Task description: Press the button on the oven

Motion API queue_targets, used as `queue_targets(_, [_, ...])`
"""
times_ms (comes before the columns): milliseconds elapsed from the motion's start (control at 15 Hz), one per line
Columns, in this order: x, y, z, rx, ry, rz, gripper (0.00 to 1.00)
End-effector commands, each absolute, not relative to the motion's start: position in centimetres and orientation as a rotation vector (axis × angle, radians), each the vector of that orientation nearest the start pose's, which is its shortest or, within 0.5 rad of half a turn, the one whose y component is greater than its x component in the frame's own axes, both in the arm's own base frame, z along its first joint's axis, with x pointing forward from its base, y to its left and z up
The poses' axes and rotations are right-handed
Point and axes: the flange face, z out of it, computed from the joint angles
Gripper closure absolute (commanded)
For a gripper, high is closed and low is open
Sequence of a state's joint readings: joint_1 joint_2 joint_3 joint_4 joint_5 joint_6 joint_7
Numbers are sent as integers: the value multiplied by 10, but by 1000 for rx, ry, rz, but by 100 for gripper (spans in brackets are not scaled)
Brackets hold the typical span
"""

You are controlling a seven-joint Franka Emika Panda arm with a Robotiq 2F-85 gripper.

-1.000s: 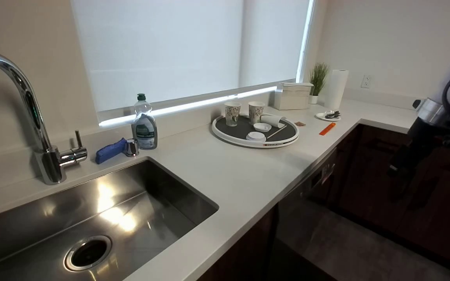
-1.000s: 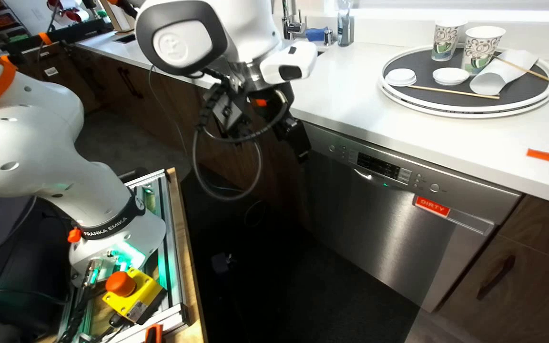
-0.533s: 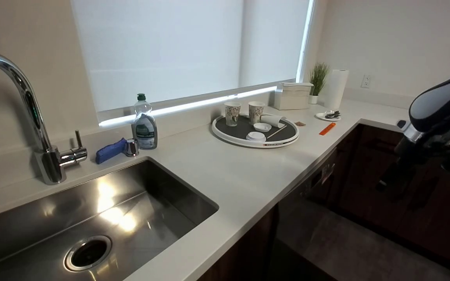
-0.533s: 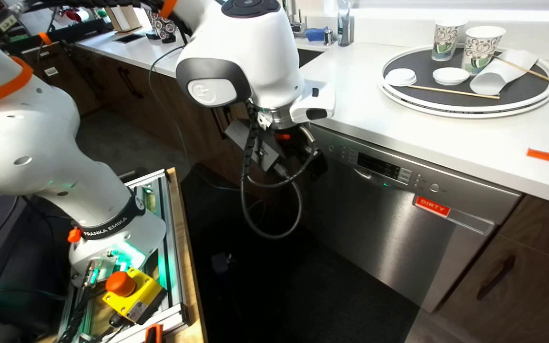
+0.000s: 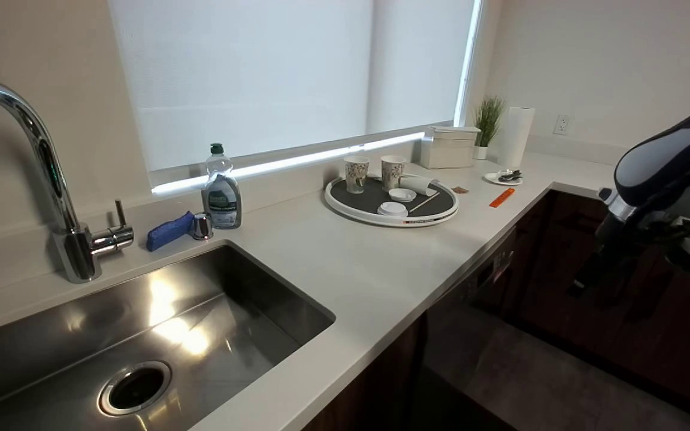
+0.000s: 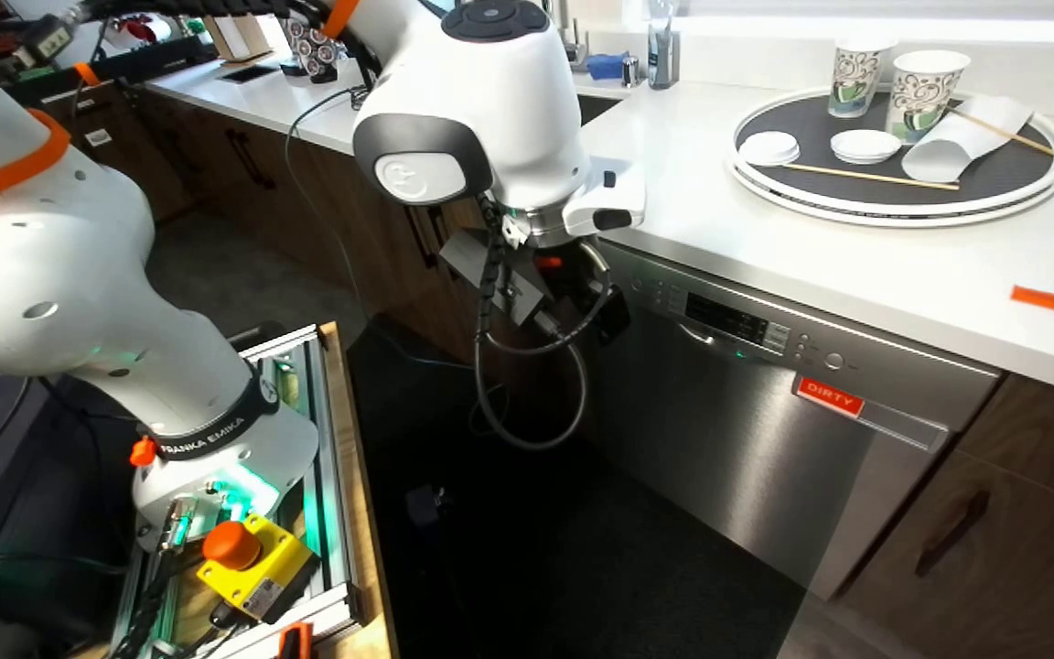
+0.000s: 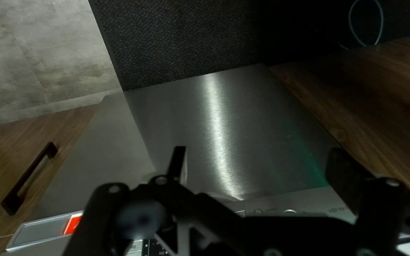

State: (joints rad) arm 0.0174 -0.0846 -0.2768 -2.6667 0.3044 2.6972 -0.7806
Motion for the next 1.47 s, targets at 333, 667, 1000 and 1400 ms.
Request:
queue_targets(333, [454,-115,228,-3048,-488,-289,0])
queue_targets(667, [482,-110,210,-3033,-515,-315,0])
queue_targets(1000, [509,-103,187,-3017,-493,-303,0])
queue_targets(1400, [519,-87,179,-2988,-485,-283,0])
